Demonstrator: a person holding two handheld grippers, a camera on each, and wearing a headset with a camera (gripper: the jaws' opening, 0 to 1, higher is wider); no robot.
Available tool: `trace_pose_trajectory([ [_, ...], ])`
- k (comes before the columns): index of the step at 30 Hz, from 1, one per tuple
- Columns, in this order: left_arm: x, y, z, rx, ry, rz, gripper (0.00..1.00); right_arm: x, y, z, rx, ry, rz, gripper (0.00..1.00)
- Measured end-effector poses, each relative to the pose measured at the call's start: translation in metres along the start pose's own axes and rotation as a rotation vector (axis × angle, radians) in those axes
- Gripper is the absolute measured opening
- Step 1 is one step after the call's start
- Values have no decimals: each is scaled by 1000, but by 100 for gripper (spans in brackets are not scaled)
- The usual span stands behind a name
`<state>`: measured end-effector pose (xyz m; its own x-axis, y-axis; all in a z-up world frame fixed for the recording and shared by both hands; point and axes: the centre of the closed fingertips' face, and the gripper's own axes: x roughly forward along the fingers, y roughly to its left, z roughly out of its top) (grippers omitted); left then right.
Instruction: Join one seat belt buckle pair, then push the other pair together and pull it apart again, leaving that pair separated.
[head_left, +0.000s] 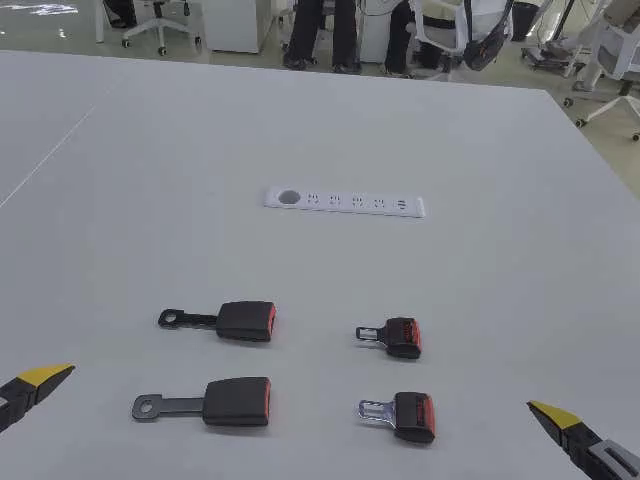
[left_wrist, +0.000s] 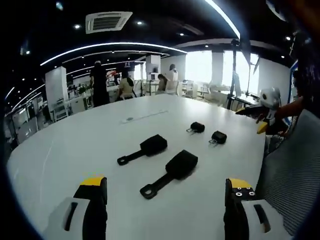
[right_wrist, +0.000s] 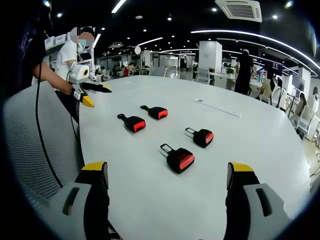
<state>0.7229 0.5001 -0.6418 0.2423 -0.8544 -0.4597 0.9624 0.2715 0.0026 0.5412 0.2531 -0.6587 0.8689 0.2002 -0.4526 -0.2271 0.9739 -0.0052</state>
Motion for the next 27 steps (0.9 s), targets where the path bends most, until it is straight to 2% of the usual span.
trace_pose_trajectory([
  [4,4,-6,4,7,8,-20,100,0,-2,1,-5,-1,0,99],
  [10,6,-4,12,19,-9,-11,100,-2,-3,1,-6,1,-4,99],
  [27,1,-4,10,26,6,-8,99,-4,-6,4,-15,2,-6,99],
])
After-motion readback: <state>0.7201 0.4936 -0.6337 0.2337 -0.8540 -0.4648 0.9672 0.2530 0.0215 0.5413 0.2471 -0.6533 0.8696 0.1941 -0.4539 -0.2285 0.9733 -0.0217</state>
